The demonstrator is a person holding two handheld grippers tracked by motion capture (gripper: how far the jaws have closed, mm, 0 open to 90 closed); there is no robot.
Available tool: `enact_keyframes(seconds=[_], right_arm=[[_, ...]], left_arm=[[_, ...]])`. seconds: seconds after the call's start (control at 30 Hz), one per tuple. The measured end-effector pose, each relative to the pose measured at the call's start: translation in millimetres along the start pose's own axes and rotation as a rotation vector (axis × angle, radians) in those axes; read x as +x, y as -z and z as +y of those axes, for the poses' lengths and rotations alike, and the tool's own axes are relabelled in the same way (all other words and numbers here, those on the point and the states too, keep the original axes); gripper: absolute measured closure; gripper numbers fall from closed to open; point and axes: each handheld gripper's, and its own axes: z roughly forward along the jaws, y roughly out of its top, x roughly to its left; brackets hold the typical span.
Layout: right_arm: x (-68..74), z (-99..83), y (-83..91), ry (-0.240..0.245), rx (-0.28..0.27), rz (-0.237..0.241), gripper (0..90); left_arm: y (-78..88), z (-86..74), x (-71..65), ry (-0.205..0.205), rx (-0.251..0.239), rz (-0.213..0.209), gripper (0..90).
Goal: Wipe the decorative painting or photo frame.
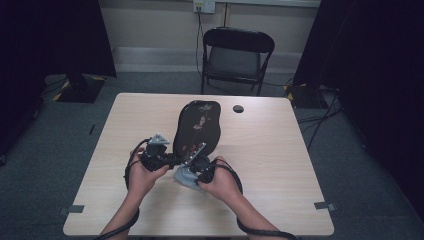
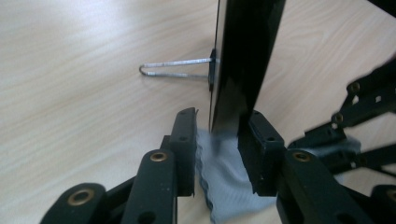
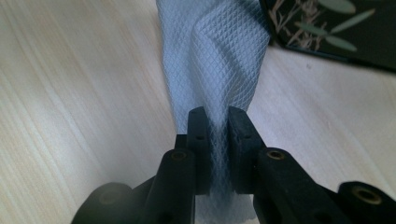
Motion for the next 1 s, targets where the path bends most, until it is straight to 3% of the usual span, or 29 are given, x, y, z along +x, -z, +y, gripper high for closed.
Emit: enact_keyframes(seconds=[0.2, 0.4, 1.0], right_arm=[[3.1, 10.9, 9.2, 0.030, -0.014, -0.017, 81.5], [2.9, 18.5, 20.9, 0.054, -0.037, -0.030, 81.6], [12.5, 46.6, 61.7, 0.109, -0.101, -0.064, 81.6]], left_arm=[[17.0, -10.6, -0.1, 0.002, 0.002, 0.029, 61.1], [29.0, -20.7, 4.8, 0.028, -0.012, 0.045, 58.2], [43.2, -30.2, 11.5, 0.050, -0.019, 0.041, 56.3]])
